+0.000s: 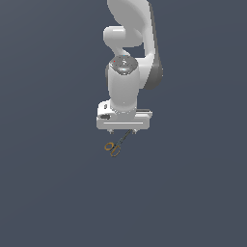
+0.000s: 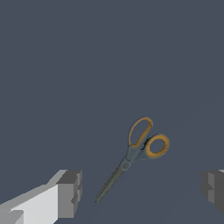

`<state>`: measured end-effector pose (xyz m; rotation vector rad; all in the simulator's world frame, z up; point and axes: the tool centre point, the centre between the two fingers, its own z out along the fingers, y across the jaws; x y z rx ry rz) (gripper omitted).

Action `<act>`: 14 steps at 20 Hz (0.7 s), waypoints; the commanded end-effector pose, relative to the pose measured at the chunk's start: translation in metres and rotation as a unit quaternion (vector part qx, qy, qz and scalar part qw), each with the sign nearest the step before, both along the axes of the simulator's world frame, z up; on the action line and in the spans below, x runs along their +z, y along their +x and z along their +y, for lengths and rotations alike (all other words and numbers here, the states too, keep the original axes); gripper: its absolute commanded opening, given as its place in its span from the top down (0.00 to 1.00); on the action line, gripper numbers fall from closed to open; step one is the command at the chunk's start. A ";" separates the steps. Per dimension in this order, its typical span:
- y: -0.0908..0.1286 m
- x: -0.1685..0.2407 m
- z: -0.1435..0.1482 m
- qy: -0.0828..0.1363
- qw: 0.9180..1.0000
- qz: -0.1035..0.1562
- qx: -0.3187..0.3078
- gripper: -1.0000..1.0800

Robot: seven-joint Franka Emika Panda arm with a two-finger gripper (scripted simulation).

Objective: Pick up the object and move it to a goal position.

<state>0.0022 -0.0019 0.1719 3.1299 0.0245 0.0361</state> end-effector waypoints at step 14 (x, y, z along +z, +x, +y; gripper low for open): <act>-0.011 -0.004 -0.028 -0.004 1.000 0.018 -0.015 0.04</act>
